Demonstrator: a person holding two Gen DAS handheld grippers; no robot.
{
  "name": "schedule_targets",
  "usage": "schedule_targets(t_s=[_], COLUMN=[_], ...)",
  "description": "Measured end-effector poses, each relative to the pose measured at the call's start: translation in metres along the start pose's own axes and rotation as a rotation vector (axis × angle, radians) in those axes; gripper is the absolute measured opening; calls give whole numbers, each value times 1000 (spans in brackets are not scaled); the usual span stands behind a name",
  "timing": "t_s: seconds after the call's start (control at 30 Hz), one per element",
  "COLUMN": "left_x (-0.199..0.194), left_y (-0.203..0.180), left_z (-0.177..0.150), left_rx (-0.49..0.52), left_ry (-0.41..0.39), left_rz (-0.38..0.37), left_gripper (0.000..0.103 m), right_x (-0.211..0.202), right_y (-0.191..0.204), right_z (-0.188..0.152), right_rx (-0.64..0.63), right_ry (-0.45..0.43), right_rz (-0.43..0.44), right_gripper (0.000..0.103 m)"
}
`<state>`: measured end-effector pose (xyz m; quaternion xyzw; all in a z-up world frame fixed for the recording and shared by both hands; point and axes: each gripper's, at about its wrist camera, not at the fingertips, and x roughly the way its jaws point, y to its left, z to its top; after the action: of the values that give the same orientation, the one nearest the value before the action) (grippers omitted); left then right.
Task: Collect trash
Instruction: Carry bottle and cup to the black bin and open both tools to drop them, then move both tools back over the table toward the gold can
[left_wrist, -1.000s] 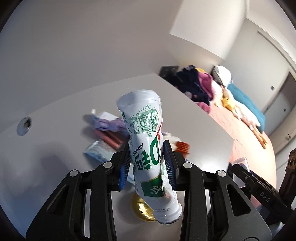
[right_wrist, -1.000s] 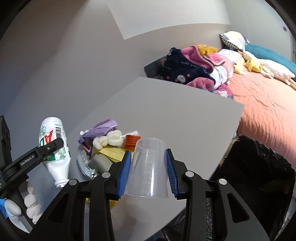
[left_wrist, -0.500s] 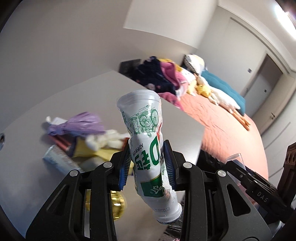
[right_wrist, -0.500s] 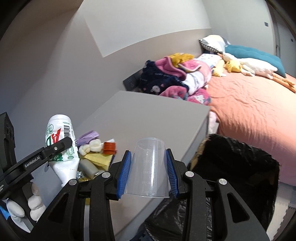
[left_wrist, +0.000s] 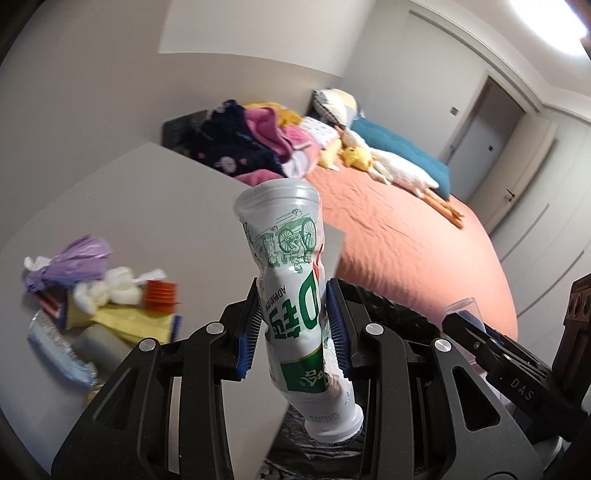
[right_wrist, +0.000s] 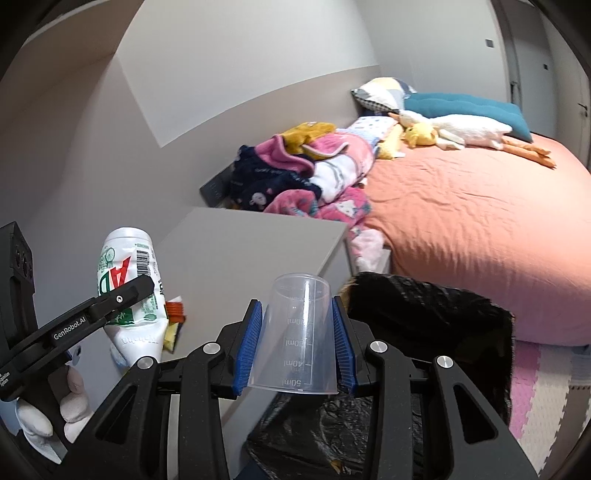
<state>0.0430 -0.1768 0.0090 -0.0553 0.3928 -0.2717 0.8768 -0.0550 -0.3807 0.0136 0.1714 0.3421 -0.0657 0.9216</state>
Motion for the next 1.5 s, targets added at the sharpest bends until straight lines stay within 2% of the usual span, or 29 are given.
schedule_targets(t_s=[0.5,0.53,0.57,0.6,0.63,0.67,0.8,1.03,1.5], left_x=[32,33,34,34,33,32,35,35,18], left_y=[-73,-77,-81,-85,-90,-95,-107,-106,-73], left_z=[-10,-12,-13,-14,-15,-16,-18,-20,-22], left_rx=[132,135,138,142,153,164,191,179,111], left_ry=[91,100,103,96,83,71,81,80,52], left_rz=[-141,-147,-149,-144,-126,-124,-145,-127,-50], left_gripper=[34,41,61,73,91,92,94,94,94], right_x=[-39,-43,-46,-49,-53,-57,-64,-63,-42], right_y=[-60,-64,-68,-71,-74,-77,-85,-84,-53], right_z=[-3,-3,-2,-2,-2,-1,0,-1,2], right_rx=[112,131,143,149,157,163,191,181,103], right_ry=[-64,-74,-84,-97,-113,-130,-161,-153,-109], right_rz=[-68,-65,-67,-75,-95,-108,-104,-92,-10], right_gripper=[40,43,46,53,63,66,69,69,69])
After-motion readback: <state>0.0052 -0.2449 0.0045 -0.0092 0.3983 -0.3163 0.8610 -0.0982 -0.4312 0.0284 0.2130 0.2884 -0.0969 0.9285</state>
